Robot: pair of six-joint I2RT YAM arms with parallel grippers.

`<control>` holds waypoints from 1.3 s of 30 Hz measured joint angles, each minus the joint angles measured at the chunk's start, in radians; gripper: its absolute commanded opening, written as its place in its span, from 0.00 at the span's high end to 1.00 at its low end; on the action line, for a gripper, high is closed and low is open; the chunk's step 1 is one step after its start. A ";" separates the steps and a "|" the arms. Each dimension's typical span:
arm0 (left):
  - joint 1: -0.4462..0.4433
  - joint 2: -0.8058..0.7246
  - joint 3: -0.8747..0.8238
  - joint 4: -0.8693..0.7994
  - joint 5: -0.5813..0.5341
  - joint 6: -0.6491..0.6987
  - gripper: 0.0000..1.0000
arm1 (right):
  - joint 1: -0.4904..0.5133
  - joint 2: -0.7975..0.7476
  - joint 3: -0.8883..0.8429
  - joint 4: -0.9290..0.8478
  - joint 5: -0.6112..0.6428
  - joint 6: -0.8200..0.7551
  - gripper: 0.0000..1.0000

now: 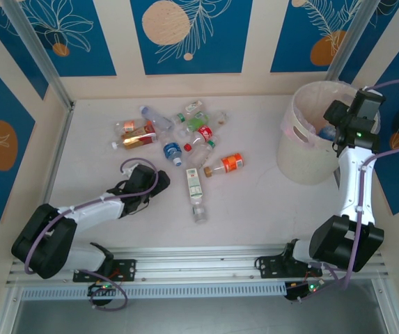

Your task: Put the plastic bottles in the bin

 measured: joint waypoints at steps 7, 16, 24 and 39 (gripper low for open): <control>0.027 -0.069 0.000 -0.059 -0.024 0.028 0.00 | 0.027 -0.014 0.008 -0.036 0.037 0.045 0.00; 0.093 -0.106 0.039 -0.150 -0.035 0.097 0.00 | 0.104 -0.130 0.005 -0.058 -0.030 0.111 0.00; 0.190 -0.057 0.193 -0.270 -0.010 0.223 0.00 | 0.280 -0.232 -0.071 0.037 -0.286 0.133 0.00; 0.401 0.312 0.681 -0.455 0.064 0.514 0.00 | 0.581 -0.309 -0.338 0.278 -0.512 0.140 0.00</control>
